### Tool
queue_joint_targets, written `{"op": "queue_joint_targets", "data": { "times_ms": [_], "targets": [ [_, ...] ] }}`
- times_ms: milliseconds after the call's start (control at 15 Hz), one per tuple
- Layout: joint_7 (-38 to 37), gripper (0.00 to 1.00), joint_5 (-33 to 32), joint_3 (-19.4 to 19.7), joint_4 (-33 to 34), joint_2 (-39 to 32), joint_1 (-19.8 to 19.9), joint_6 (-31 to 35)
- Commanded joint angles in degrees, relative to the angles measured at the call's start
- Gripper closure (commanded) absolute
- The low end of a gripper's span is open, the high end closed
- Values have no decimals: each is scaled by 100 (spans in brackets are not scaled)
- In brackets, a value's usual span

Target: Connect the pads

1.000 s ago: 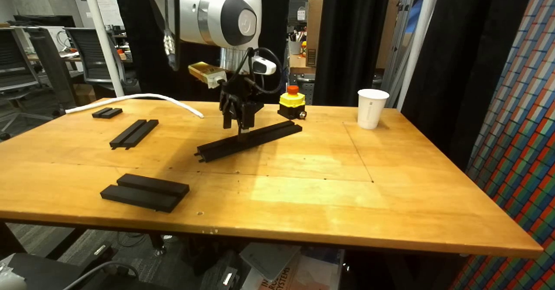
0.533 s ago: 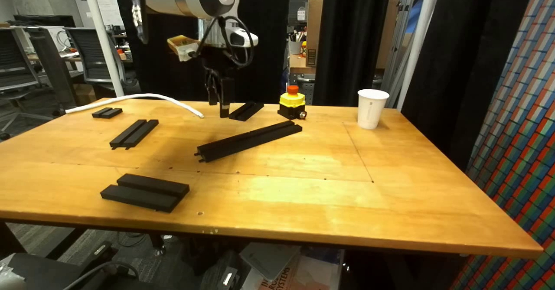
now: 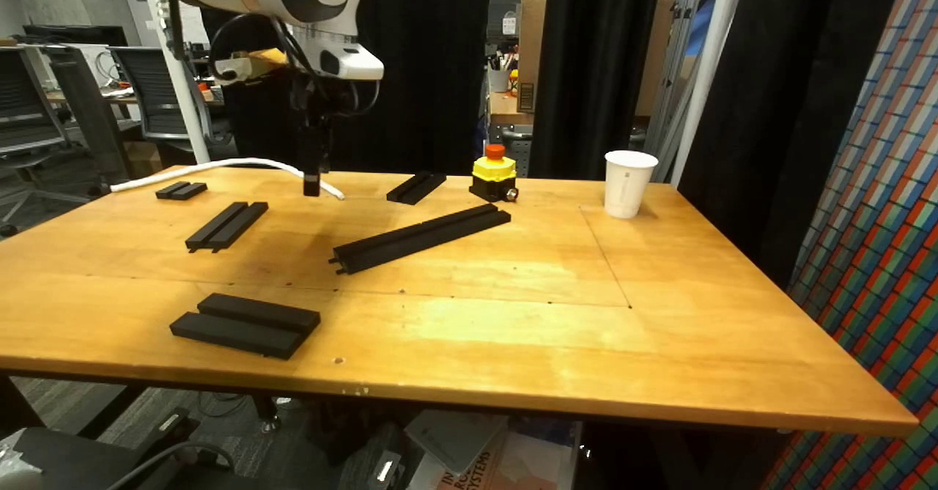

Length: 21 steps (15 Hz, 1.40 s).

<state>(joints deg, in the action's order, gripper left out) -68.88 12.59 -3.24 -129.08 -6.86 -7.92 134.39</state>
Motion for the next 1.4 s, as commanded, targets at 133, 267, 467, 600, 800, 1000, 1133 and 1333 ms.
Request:
{"op": "queue_joint_targets", "data": {
  "times_ms": [133, 267, 467, 600, 800, 1000, 1133, 1333],
  "targets": [
    [-1909, 0, 58, -111, -397, 228, -132, 182],
    [-2208, 0, 3, -150, -661, 374, -144, 306],
    [-2217, 0, -320, -268, -1192, 687, -228, 831],
    [-2131, 0, -464, -339, -1591, 944, -236, 1135],
    [-1959, 0, -475, -477, -2170, 1385, -210, 1408],
    [-1896, 0, -347, -623, -2683, 1821, -214, 1513],
    [-1712, 0, -174, -653, -2932, 2032, -222, 1544],
    [-1397, 0, 231, -601, -2872, 2024, -231, 1397]
  ]
}}
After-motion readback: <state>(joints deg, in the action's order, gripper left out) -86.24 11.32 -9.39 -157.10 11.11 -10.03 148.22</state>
